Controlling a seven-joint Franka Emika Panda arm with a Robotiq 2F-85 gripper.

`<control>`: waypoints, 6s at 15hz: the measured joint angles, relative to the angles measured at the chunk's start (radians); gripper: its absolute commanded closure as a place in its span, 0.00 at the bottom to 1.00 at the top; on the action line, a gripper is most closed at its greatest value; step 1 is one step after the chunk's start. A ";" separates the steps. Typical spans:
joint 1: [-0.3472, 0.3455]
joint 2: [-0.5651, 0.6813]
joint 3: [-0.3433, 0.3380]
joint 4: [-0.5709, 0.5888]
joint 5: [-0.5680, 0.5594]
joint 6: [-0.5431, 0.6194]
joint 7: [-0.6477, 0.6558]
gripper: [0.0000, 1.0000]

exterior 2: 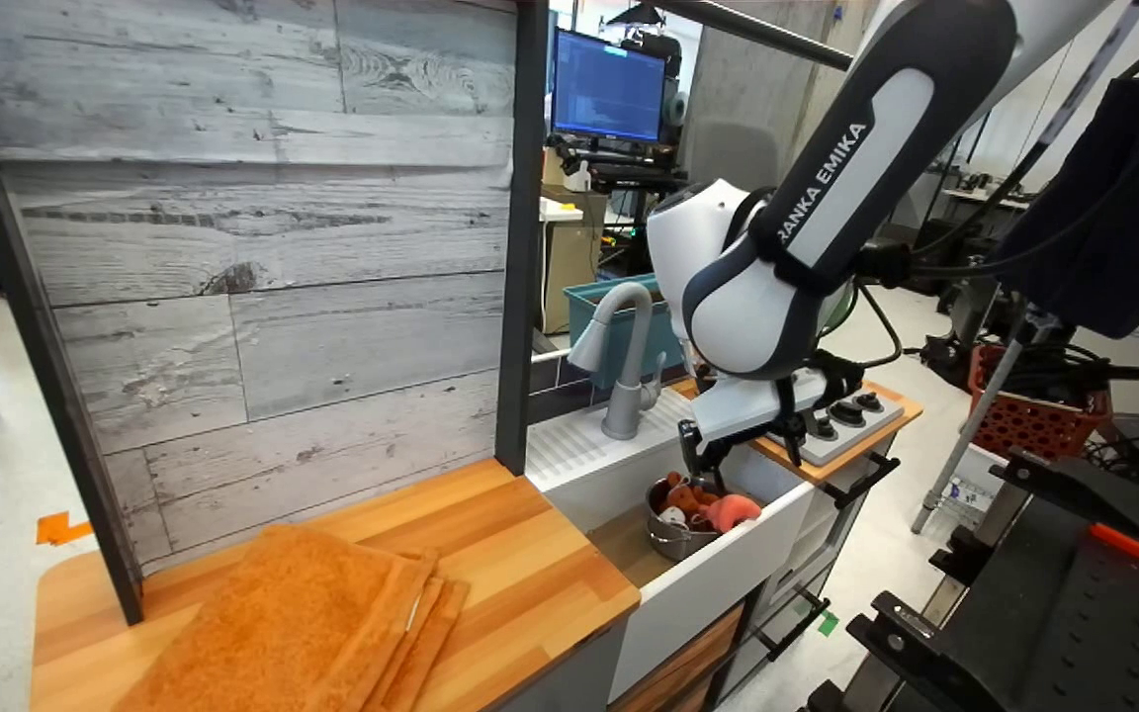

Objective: Remove all the toys from the pot and put them on the stove, then take the towel and clean the base top on the left

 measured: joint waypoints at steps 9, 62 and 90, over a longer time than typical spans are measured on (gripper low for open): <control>-0.051 0.028 0.047 -0.109 0.129 0.312 -0.041 0.35; -0.286 -0.024 -0.180 0.211 0.123 -0.098 0.176 0.00; -0.506 -0.153 0.091 0.004 0.033 0.650 -0.567 0.00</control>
